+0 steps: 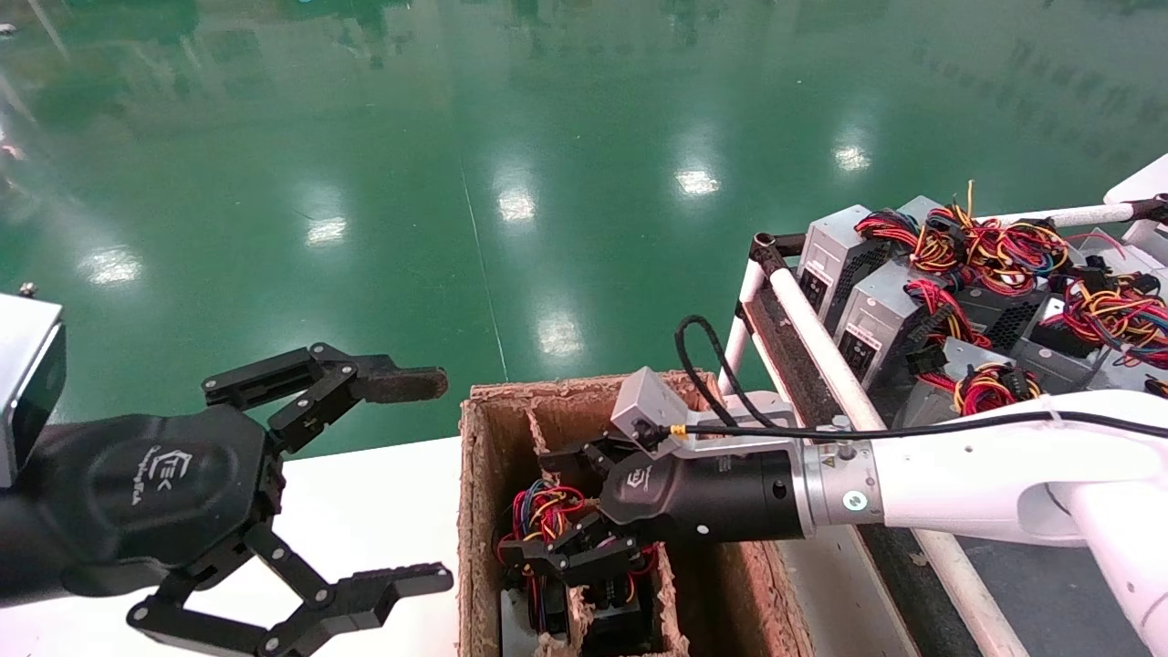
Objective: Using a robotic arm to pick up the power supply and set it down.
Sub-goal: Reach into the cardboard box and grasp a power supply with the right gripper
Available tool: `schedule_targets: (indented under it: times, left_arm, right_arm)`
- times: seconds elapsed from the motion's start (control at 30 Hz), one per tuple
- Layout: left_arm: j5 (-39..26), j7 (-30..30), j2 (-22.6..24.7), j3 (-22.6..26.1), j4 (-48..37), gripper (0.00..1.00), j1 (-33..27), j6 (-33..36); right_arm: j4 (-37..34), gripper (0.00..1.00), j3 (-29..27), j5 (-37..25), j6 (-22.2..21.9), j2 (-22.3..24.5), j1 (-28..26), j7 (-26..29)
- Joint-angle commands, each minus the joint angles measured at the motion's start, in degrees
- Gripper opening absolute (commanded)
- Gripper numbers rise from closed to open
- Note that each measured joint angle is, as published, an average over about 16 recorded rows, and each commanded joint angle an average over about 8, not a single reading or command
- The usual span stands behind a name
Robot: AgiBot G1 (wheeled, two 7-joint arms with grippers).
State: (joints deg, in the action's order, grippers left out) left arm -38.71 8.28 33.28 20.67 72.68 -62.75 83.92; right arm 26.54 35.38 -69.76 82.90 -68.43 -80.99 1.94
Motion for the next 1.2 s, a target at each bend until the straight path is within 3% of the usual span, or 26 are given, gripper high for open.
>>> schedule_targets:
  times: [0.03, 0.53, 1.2]
  left_arm:
    - [0.0, 0.0, 0.0, 0.0, 0.0, 1.00, 0.0, 0.0]
    - [0.0, 0.0, 0.0, 0.0, 0.0, 1.00, 0.0, 0.0]
    - [0.0, 0.0, 0.0, 0.0, 0.0, 1.00, 0.0, 0.0]
  right_arm:
    - [-1.8, 0.00, 0.3, -0.4, 0.5, -0.7, -0.6, -0.8]
    - [-8.5, 0.00, 0.6, -0.4, 4.6, -0.7, -1.3, -6.8]
    - [-13.1, 0.00, 0.8, 0.7, 7.1, -0.5, -1.9, -9.6]
